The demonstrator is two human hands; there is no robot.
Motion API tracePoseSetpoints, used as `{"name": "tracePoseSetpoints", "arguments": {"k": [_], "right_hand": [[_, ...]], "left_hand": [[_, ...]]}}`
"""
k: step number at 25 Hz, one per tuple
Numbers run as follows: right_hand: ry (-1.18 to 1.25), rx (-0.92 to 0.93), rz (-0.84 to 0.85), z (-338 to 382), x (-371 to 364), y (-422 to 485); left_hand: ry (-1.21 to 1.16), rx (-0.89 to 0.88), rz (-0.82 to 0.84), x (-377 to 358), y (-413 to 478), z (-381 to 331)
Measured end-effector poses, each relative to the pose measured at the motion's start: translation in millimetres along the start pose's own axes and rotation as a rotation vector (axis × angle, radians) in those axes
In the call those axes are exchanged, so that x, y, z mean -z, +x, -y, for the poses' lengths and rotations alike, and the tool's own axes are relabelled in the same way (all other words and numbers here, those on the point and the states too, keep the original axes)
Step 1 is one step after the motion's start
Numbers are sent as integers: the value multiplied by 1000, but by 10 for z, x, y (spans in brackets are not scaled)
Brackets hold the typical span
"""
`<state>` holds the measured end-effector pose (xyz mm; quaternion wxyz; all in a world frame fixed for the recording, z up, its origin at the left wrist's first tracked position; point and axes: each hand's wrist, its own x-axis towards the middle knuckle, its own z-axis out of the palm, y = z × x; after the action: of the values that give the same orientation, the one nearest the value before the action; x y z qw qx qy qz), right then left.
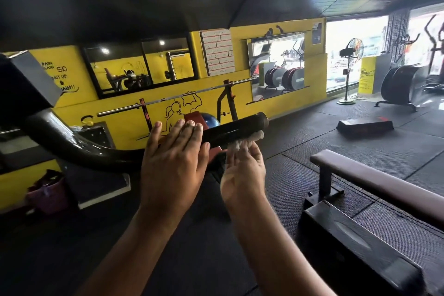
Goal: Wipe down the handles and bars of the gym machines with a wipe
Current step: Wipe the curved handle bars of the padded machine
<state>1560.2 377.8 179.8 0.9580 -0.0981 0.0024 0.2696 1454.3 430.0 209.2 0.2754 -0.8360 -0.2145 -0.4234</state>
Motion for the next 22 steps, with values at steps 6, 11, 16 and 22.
{"name": "tracePoseSetpoints", "arguments": {"k": [6,11,16,22], "right_hand": [[-247,-90,152,129,-78,310],[4,-173,183,224,-79,342],[-176,-136,175,-35,99,-3],[-1104,880,128,313,92,-18]], "left_hand": [[-4,4,0,3,8,-22],[-12,4,1,0,5,-35],[-12,-10,-21,-34,9,-40],[-19,-9,-25,-19,-9,-21]]}}
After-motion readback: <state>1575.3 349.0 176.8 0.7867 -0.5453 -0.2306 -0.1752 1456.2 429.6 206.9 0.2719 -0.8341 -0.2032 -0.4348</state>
